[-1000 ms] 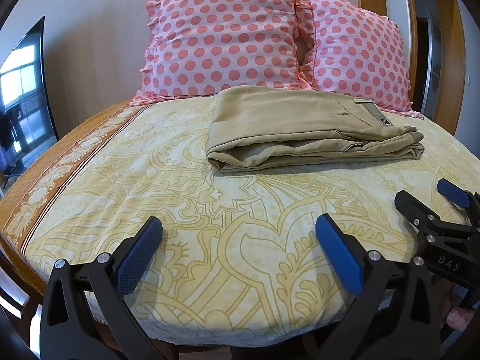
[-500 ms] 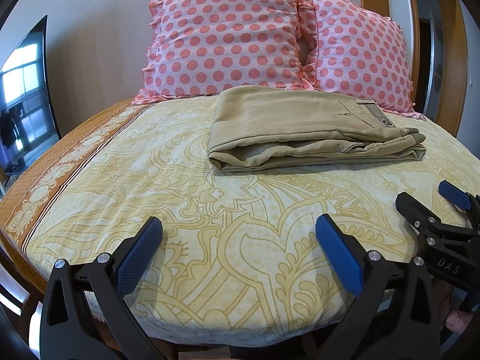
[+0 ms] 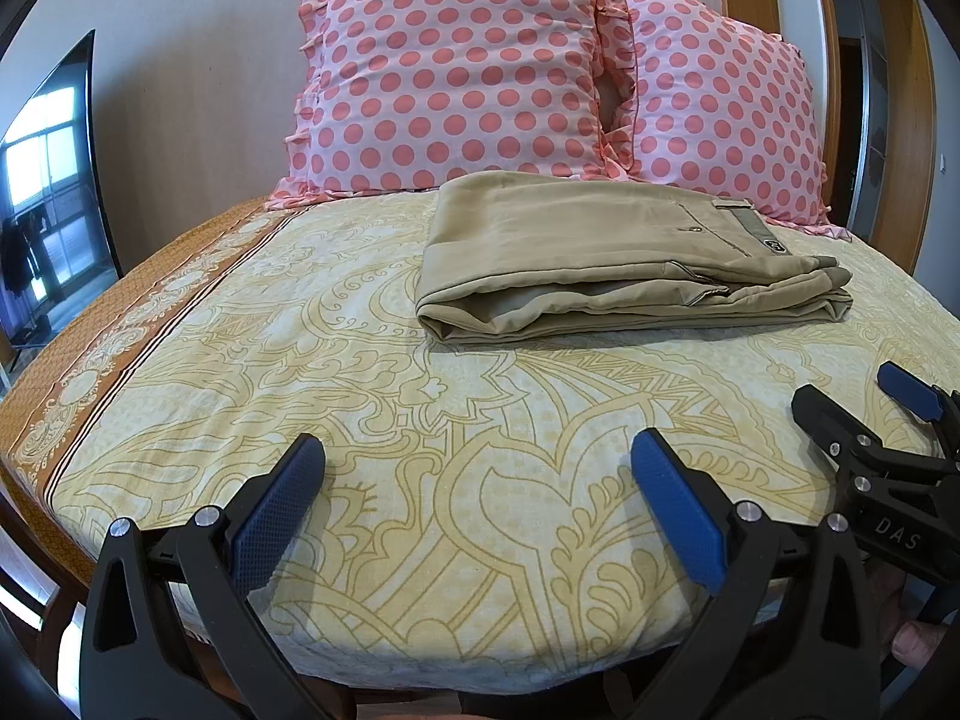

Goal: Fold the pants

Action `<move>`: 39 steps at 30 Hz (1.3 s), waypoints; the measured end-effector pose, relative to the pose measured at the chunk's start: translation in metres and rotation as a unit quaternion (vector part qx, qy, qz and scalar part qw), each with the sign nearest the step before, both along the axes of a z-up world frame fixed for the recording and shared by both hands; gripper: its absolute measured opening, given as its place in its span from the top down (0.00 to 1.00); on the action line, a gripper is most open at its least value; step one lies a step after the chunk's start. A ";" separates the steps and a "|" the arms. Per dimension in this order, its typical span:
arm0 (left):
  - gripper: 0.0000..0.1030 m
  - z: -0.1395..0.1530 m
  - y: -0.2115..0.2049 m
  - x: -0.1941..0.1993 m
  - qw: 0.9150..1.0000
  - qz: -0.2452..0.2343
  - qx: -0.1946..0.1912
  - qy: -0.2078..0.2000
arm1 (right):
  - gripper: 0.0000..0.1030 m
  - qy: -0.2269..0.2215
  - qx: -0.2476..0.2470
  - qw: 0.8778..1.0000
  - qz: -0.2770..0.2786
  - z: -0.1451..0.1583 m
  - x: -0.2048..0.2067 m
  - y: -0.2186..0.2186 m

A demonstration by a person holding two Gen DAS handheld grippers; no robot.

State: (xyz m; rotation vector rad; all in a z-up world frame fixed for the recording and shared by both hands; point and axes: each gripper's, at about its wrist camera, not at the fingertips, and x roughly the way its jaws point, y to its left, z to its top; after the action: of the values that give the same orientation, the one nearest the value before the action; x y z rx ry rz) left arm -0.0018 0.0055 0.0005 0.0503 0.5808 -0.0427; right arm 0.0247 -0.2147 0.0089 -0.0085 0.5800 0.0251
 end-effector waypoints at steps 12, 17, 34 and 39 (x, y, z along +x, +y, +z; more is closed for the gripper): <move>0.01 0.000 0.001 0.000 1.000 -0.001 0.000 0.000 | 0.02 0.000 0.000 1.000 -0.001 0.000 0.000 0.001; 0.01 0.000 0.001 0.000 1.000 -0.001 0.000 0.000 | 0.02 -0.001 0.000 1.000 -0.001 0.000 0.000 0.001; 0.01 -0.001 0.001 -0.001 1.000 -0.001 0.000 0.001 | 0.02 -0.001 0.000 1.000 -0.002 -0.001 0.000 0.001; 0.01 -0.001 0.003 0.000 1.000 0.000 -0.002 -0.003 | 0.02 -0.001 0.000 1.000 -0.002 -0.001 0.000 0.002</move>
State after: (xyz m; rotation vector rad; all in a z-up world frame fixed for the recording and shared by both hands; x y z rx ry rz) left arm -0.0015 0.0083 0.0000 0.0477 0.5738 -0.0442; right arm 0.0250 -0.2130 0.0077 -0.0071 0.5772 0.0207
